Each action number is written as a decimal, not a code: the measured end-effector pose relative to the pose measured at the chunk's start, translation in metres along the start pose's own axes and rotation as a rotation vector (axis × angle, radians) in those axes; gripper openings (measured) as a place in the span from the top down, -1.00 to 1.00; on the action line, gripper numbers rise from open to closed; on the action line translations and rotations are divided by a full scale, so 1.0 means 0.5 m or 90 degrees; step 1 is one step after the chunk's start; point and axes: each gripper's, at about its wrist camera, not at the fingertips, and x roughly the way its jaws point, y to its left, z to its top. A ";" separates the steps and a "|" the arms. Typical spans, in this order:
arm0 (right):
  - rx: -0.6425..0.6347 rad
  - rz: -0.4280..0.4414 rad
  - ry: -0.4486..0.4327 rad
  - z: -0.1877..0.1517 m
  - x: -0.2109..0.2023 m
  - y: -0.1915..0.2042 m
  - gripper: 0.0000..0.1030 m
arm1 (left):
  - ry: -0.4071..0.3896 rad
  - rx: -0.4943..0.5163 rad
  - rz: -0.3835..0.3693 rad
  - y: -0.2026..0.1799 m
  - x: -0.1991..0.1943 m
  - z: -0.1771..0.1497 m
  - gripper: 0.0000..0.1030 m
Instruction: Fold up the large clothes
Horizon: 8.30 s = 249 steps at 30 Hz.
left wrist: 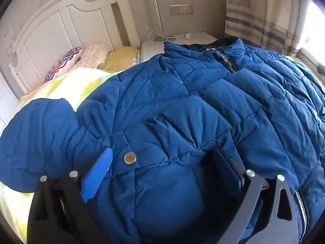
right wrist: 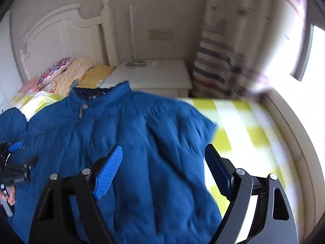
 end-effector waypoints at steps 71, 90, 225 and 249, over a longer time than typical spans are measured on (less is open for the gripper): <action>-0.006 0.049 0.075 -0.119 0.044 0.199 -0.90 | -0.262 -0.791 -0.084 0.752 -0.139 -0.208 0.95; 0.353 0.112 -0.142 -0.161 -0.054 0.002 -0.90 | -0.065 0.097 -0.130 -0.225 -0.058 0.028 -0.79; 0.082 0.048 -0.002 -0.085 0.014 0.131 -0.05 | -0.042 -0.172 -0.101 0.086 -0.046 0.120 -0.95; 0.065 0.057 -0.003 -0.086 0.018 0.139 -0.28 | -0.034 -0.060 -0.064 -0.041 0.051 0.081 -0.96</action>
